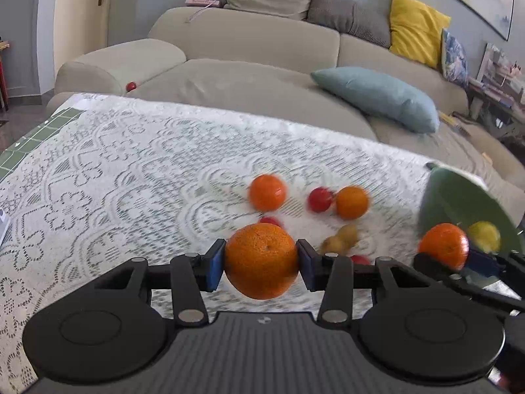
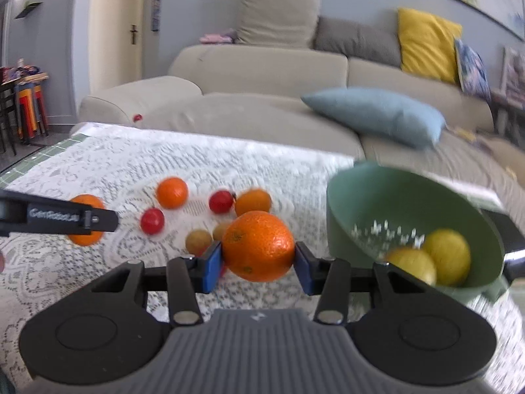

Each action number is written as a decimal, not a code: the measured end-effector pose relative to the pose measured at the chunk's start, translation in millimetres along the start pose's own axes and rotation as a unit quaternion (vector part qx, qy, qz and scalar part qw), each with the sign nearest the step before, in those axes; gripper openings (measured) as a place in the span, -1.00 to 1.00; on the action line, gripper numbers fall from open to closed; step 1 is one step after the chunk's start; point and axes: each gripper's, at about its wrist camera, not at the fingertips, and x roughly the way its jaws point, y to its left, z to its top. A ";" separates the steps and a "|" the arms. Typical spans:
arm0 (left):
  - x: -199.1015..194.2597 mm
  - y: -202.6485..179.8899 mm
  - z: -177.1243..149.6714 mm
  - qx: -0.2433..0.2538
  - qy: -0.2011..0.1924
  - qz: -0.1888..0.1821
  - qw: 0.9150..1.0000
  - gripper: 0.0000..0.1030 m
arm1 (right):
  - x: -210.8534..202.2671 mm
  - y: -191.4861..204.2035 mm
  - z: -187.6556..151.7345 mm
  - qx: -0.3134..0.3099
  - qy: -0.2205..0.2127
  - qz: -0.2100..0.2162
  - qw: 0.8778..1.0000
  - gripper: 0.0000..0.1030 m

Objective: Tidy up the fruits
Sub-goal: 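Carry both oranges over the green colander with both tools, then open both tools to drop the oranges into the colander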

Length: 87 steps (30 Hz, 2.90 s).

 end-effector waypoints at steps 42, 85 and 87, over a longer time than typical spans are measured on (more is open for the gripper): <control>84.9 -188.5 61.8 -0.055 0.152 -0.059 0.985 0.00 | 58.9 -170.1 69.3 -0.163 0.123 0.073 0.976 -0.15; 84.2 -187.7 70.6 -0.050 0.194 -0.115 0.973 0.39 | 86.9 -168.9 75.2 -0.176 0.210 0.086 0.958 0.14; 79.4 -184.1 72.2 -0.051 0.188 -0.119 0.974 0.39 | 81.3 -168.3 78.9 -0.173 0.202 0.084 0.960 0.15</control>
